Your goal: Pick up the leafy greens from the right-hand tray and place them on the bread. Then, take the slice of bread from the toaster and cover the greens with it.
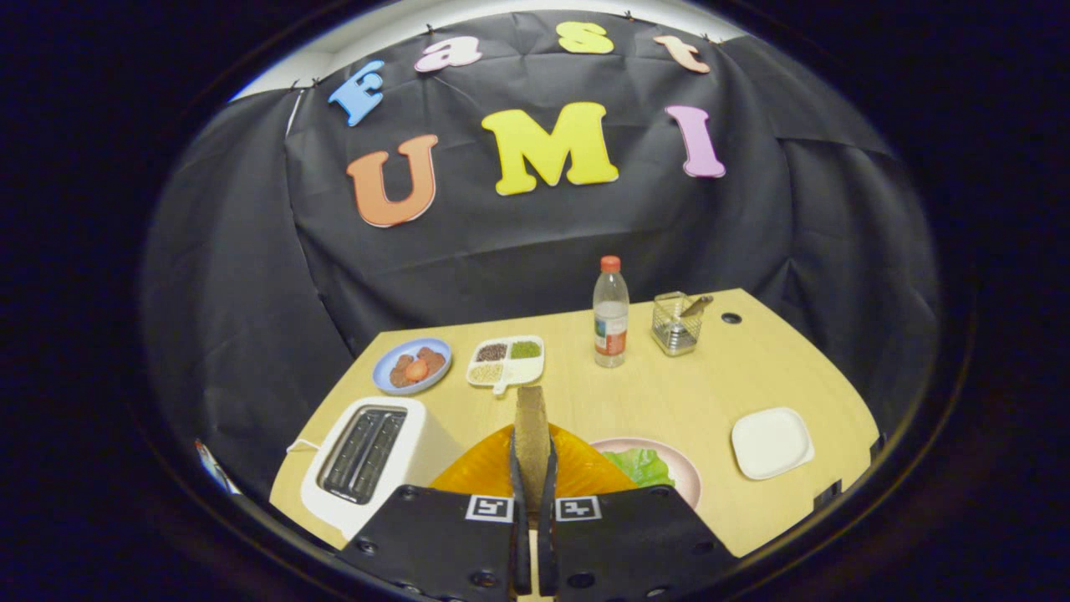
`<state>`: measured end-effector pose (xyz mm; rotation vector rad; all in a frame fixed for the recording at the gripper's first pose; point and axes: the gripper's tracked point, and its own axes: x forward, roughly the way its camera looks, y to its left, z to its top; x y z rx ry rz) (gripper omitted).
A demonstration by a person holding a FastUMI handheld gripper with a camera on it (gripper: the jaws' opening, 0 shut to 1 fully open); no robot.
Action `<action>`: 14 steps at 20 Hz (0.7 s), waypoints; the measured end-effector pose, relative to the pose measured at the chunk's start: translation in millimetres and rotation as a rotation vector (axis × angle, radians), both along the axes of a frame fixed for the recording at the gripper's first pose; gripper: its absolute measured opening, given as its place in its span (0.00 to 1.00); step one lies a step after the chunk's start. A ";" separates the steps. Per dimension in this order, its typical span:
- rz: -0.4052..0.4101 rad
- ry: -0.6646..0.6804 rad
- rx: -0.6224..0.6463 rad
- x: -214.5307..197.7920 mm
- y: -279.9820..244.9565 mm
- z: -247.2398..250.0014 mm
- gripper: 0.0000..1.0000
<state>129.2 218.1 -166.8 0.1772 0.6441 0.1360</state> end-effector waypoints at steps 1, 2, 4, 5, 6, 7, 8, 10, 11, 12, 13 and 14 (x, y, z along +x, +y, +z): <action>-0.014 0.013 -0.004 1.9 -8.7 -13.4 0.04; -0.029 0.024 0.000 3.1 -16.3 -22.4 0.04; -0.041 0.055 0.043 3.6 -24.5 -40.3 0.04; -0.040 0.084 0.082 0.8 -26.7 -49.0 0.04; -0.034 0.108 0.138 -0.7 -25.4 -55.5 0.04; -0.039 0.128 0.186 -1.1 -27.0 -62.1 0.04; -0.045 0.152 0.220 -2.8 -30.4 -70.2 0.04; -0.046 0.188 0.244 -3.4 -37.2 -87.7 0.04; -0.056 0.196 0.236 -2.1 -43.0 -94.5 0.07; -0.064 0.197 0.229 -2.1 -49.0 -100.2 0.07; -0.062 0.198 0.220 -1.5 -52.3 -104.5 0.06; -0.059 0.194 0.208 -1.7 -54.2 -107.0 0.10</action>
